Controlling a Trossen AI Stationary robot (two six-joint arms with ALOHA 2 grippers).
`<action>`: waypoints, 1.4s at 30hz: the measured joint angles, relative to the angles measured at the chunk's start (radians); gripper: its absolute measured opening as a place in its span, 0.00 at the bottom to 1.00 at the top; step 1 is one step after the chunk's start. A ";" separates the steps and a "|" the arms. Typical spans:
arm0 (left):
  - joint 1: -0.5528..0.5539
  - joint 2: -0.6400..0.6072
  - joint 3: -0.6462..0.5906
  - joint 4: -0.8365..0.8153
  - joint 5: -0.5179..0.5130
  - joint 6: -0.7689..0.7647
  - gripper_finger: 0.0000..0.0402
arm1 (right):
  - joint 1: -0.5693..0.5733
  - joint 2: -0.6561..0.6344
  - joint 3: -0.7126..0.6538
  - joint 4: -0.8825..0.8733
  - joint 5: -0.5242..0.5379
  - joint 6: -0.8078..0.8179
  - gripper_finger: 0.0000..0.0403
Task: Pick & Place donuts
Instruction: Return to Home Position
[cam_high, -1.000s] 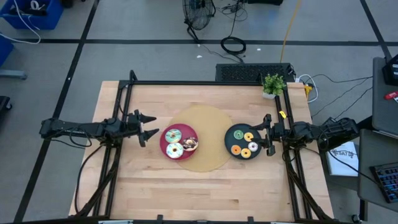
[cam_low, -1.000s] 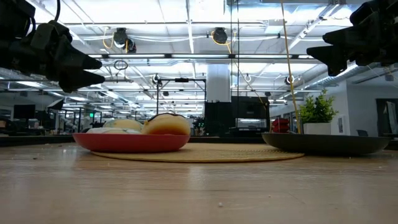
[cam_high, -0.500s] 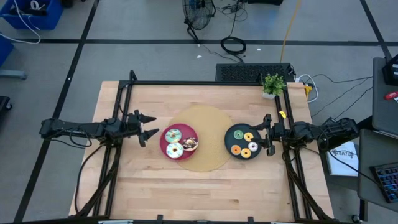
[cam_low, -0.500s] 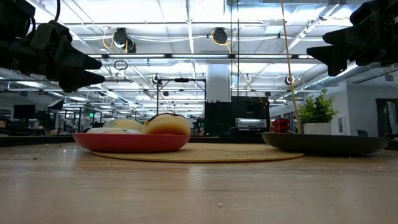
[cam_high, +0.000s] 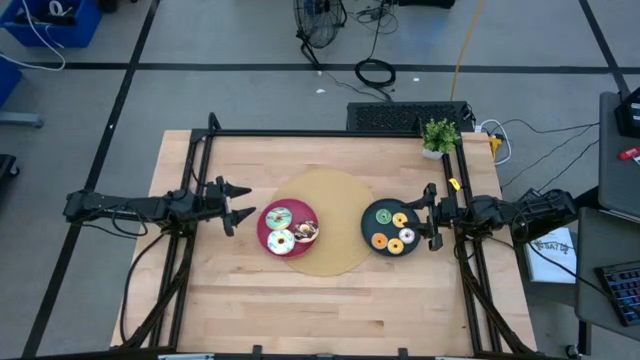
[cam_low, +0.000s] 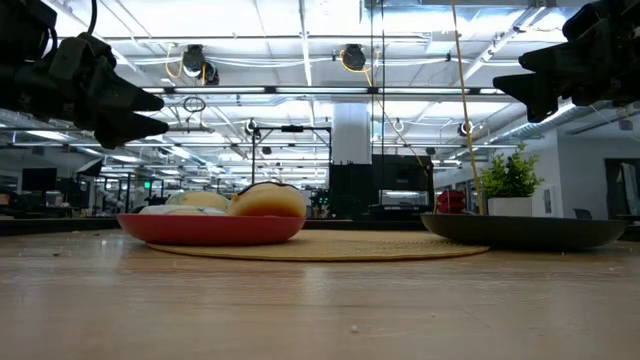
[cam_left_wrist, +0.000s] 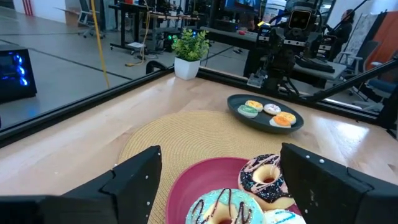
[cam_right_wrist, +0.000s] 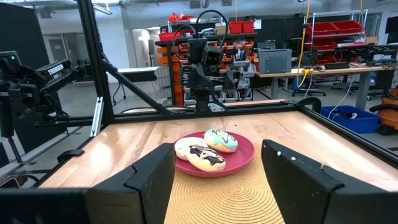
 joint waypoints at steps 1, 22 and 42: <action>0.000 0.000 0.000 0.000 0.000 0.000 0.80 | 0.000 0.000 0.000 0.000 0.000 0.000 0.56; 0.000 0.000 0.000 0.000 0.000 0.000 0.79 | 0.000 0.000 0.000 0.000 0.000 0.000 0.56; -0.001 0.000 0.000 0.000 0.000 0.001 0.79 | 0.000 0.000 0.000 0.000 0.000 0.000 0.56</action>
